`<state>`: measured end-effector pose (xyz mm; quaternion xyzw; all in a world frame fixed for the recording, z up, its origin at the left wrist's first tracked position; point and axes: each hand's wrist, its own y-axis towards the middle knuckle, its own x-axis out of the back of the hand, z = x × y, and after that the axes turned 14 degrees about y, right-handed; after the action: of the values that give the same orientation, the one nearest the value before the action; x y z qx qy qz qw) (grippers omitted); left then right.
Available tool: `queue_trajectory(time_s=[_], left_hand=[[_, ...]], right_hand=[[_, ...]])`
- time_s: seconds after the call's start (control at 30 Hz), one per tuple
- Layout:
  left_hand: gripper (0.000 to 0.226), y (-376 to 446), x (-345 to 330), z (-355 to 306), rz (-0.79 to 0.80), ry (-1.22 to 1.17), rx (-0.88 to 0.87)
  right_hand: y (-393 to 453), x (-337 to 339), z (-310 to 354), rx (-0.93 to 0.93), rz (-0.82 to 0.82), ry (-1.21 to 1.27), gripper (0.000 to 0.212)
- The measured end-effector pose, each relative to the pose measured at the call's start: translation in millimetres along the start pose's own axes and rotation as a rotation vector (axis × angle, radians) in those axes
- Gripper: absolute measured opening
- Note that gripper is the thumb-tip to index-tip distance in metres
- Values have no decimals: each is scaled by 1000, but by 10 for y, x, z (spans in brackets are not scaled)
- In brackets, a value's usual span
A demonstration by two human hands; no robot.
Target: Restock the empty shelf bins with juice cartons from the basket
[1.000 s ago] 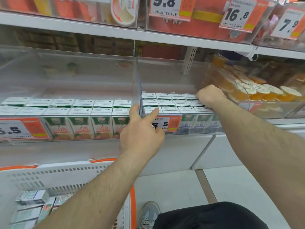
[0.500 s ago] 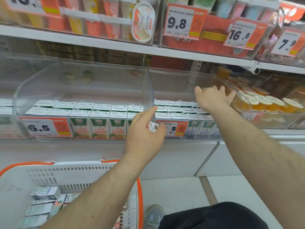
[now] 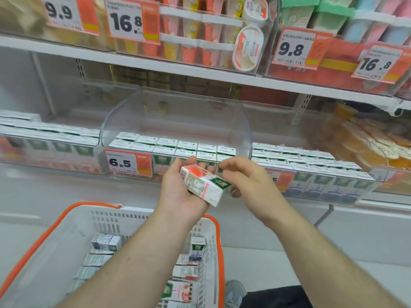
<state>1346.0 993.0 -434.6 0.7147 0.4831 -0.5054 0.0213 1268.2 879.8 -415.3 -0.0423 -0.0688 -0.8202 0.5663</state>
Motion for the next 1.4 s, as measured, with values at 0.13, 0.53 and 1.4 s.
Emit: queue_trajectory(time_s=[0.13, 0.53, 1.4], left_hand=[[39, -12, 51, -48, -52, 15, 0], [39, -175, 680, -410, -6, 961, -342], [24, -197, 1607, -2507, -287, 545, -604]], right_hand=[[-20, -148, -137, 22, 109, -165, 46], [242, -509, -70, 184, -176, -71, 15], [1336, -2573, 850, 391, 218, -228, 31]])
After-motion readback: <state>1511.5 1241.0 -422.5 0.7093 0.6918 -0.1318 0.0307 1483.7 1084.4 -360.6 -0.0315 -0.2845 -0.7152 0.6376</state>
